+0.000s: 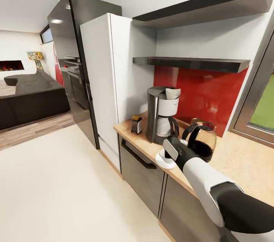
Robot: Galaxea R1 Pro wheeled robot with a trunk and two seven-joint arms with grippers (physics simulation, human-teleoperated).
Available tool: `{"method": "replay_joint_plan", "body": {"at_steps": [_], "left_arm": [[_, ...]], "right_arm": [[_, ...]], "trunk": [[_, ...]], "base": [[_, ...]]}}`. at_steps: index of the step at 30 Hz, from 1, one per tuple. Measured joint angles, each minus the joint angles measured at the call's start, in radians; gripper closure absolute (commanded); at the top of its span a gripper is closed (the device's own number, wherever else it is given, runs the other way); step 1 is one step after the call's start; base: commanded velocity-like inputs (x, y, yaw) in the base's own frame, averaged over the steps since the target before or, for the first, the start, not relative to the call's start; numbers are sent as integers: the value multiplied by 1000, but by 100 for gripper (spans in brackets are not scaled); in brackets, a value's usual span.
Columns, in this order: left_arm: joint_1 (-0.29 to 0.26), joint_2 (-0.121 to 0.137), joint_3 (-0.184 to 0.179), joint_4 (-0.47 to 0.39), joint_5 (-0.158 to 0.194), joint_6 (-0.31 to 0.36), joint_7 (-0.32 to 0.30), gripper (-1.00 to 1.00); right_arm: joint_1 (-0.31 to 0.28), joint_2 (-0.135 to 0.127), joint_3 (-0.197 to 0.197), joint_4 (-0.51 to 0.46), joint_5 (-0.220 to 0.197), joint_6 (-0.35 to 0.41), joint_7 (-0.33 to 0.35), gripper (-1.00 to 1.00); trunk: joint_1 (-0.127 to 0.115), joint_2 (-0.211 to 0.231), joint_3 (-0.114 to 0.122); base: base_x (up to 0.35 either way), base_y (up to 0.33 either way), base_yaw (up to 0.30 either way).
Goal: Set up a coffee station on the kitchen countertop: keep the coffee maker on the countertop, move the bottle of coffee from the kitchen shelf to the counter next to the coffee maker, place a paper coffee filter on top of the coffee maker, put the saucer next to the coffee maker with the coffee cup on the saucer, and place the electric kettle next to the coffee maker.
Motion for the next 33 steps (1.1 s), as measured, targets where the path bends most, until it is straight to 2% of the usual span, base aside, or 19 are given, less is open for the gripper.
{"method": "replay_joint_plan", "body": {"at_steps": [3, 10, 21, 27, 33], "left_arm": [[0, 0, 0, 0, 0, 0, 0, -100], [0, 0, 0, 0, 0, 0, 0, -100], [0, 0, 0, 0, 0, 0, 0, -100], [0, 0, 0, 0, 0, 0, -1, -100], [0, 0, 0, 0, 0, -1, -1, -100]], "right_arm": [[0, 0, 0, 5, -1, -12, 5, 100], [1, 0, 0, 15, 1, -15, 77, 100], [1, 0, 0, 37, 1, -18, 83, 100], [1, 0, 0, 51, 3, -61, 85, 100], [1, 0, 0, 53, 2, -65, 85, 100]], "trunk": [[0, 0, 0], [0, 0, 0], [0, 0, 0], [0, 0, 0], [0, 0, 0]], "base": [[0, 0, 0], [2, 0, 0], [57, 0, 0], [1, 0, 0], [0, 0, 0]]}}
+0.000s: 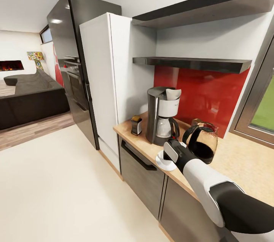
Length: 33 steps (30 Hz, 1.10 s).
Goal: Set up a coffee station on the kitchen countertop: keep the coffee maker on the countertop, move the bottle of coffee from the kitchen shelf to the counter next to the coffee maker, place a paper coffee filter on top of the coffee maker, put the saucer next to the coffee maker with the coffee cup on the saucer, and place the electric kettle next to the coffee maker.
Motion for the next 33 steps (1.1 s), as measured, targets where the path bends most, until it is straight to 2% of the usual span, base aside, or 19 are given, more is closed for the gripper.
{"method": "replay_joint_plan", "body": {"at_steps": [4, 8, 16, 24, 33], "left_arm": [[0, 0, 0, 0, -1, -1, -1, -100], [0, 0, 0, 0, -1, 0, -2, -100], [0, 0, 0, 0, -2, -2, -2, -100], [0, 0, 0, 0, -2, -2, -1, -100], [0, 0, 0, 0, -2, -2, -1, -100]], "right_arm": [[0, -1, 0, 17, 1, -3, 0, 100], [0, -1, 0, 30, 0, -38, -1, 100], [0, -1, 0, 49, -1, -42, -1, 100], [0, -2, 0, 51, 0, -43, -1, 100], [0, -2, 0, 51, 0, -43, -1, 100]], "trunk": [[0, 0, 0], [0, 0, 0], [0, 0, 0], [0, 0, 0], [0, 0, 0]], "base": [[0, 0, 0], [88, -36, 0], [17, -6, 0], [201, 0, 0], [26, 0, 0]]}}
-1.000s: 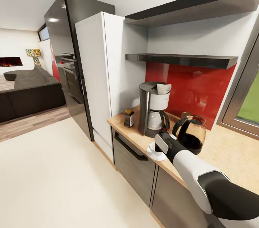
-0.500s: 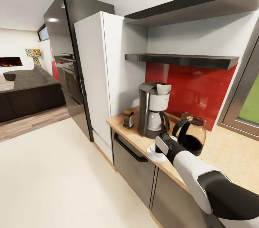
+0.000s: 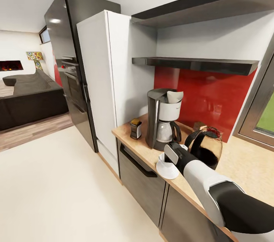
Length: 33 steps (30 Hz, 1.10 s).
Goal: Set up a coffee station on the kitchen countertop: keep the coffee maker on the countertop, move the bottle of coffee from the kitchen shelf to the counter next to the coffee maker, place a paper coffee filter on top of the coffee maker, put the saucer next to the coffee maker with the coffee cup on the saucer, and place the electric kettle next to the coffee maker.
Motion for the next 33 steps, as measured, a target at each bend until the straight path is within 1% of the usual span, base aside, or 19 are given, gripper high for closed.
{"method": "replay_joint_plan", "body": {"at_steps": [33], "left_arm": [[0, 2, 3, 0, 4, -6, 2, -100]], "right_arm": [[0, 0, 0, 1, -2, 0, 0, 100]], "trunk": [[0, 0, 0]], "base": [[-15, -9, 0]]}}
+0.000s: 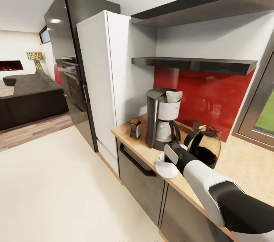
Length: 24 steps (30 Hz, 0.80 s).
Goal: Set up a coffee station on the kitchen countertop: keep the coffee maker on the countertop, move the bottle of coffee from the kitchen shelf to the counter next to the coffee maker, place a paper coffee filter on top of the coffee maker, put the saucer next to the coffee maker with the coffee cup on the saucer, and place the electric kettle next to the coffee maker.
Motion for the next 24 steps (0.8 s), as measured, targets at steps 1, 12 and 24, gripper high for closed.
{"method": "replay_joint_plan", "body": {"at_steps": [1, 12, 24], "left_arm": [[0, 0, 0, 0, 0, 0, 0, -100], [0, 0, 0, 0, 1, 0, 0, -100], [0, 0, 0, 0, 1, 0, 0, -100]], "right_arm": [[0, 0, 0, 1, 0, 0, 0, 100], [0, 1, 1, 2, 0, 0, 0, 100], [0, 1, 2, 2, 0, 0, 0, 100]], "trunk": [[0, 0, 0], [0, 0, 0], [0, 0, 0]], "base": [[-198, -80, 0], [-37, -3, 0], [-2, 0, 0]]}}
